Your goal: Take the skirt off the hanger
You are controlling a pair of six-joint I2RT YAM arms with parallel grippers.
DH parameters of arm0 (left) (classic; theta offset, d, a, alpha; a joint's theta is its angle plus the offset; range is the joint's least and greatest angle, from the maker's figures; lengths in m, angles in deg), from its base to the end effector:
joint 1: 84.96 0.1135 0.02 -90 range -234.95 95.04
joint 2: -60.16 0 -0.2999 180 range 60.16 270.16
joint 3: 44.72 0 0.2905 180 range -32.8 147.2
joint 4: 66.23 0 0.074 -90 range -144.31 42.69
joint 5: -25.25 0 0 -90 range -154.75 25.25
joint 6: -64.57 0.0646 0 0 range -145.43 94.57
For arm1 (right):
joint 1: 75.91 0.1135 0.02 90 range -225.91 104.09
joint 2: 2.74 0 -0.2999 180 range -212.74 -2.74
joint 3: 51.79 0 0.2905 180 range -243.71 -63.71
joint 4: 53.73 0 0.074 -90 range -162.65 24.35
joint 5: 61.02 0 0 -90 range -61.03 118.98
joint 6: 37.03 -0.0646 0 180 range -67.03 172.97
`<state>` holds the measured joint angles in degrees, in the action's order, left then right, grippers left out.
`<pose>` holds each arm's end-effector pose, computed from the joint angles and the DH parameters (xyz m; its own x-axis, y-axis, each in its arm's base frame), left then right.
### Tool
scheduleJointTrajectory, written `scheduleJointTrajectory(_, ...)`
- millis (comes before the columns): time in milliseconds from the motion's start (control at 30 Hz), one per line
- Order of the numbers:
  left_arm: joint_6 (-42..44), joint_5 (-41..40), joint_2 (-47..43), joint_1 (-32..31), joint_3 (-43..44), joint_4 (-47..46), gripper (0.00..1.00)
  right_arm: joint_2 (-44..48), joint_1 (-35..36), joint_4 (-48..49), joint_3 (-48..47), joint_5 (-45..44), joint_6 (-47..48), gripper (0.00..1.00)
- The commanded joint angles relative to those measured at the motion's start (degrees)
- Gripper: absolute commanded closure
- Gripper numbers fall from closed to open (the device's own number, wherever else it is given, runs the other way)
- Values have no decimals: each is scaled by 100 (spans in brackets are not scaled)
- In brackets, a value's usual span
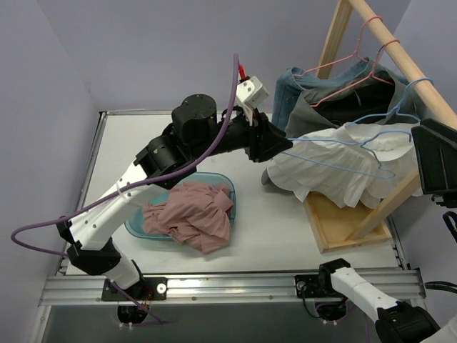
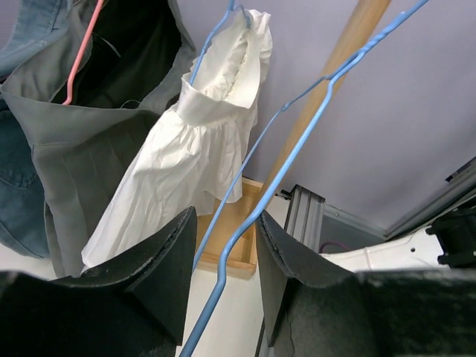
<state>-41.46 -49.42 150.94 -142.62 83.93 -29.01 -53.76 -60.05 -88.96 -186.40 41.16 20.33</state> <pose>0.1940 -0.3384 0.5932 -0.2582 -0.0900 -0.9619 0.9207 0.2785 -0.2732 -0.0471 0.0008 0.7378 0.3885 0.6585 -0.6446 -0.7262 0.6494 0.2256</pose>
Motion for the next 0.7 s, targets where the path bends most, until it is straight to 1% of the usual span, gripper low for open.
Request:
scheduleJointTrajectory(0,-436,-303,175,-16,613,-412,98,-153,31,406,-158,-234,-75,56)
scheduleJointTrajectory(167,-698,-434,493,36,1036,-271,98,-101,31,634,-123,-322,-181,56)
scheduleJointTrajectory(400,-1095,-400,748,203,1141,-613,98,-74,31,652,-132,-454,-120,56)
scheduleJointTrajectory(667,-1393,-365,1291,195,1668,-807,98,-83,31,714,-158,-454,-111,57)
